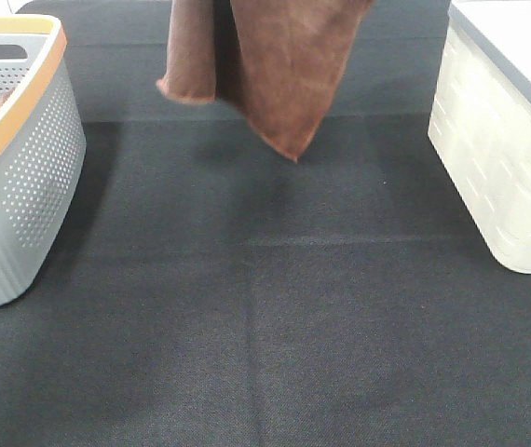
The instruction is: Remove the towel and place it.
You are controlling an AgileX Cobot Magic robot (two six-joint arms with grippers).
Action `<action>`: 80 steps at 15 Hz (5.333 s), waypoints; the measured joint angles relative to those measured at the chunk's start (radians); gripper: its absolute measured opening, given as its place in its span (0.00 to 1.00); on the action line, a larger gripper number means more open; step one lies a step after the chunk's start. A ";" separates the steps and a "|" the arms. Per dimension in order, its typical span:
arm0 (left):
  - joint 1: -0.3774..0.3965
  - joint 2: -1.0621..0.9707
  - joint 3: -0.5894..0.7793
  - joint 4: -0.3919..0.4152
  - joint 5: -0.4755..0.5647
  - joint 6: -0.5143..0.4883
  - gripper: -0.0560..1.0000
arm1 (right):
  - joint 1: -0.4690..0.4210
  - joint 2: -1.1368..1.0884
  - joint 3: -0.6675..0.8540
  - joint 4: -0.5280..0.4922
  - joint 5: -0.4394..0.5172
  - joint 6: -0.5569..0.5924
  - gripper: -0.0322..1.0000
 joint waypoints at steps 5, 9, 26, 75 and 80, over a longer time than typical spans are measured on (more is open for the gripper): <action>0.095 0.147 0.001 -0.016 -0.335 -0.035 0.06 | -0.078 0.201 -0.211 -0.014 -0.123 0.000 0.03; 0.101 0.227 0.002 -0.068 -0.422 -0.037 0.06 | -0.108 0.299 -0.309 -0.013 -0.122 0.000 0.03; 0.095 0.250 0.051 -0.380 0.478 0.008 0.06 | -0.103 0.334 -0.314 0.864 0.714 -0.574 0.03; 0.028 -0.150 1.083 -0.432 0.480 0.061 0.70 | -0.103 0.126 0.060 1.043 1.053 -0.459 0.73; 0.014 -0.241 1.205 -0.390 0.481 0.060 0.73 | -0.103 0.113 0.060 1.042 1.054 -0.459 0.73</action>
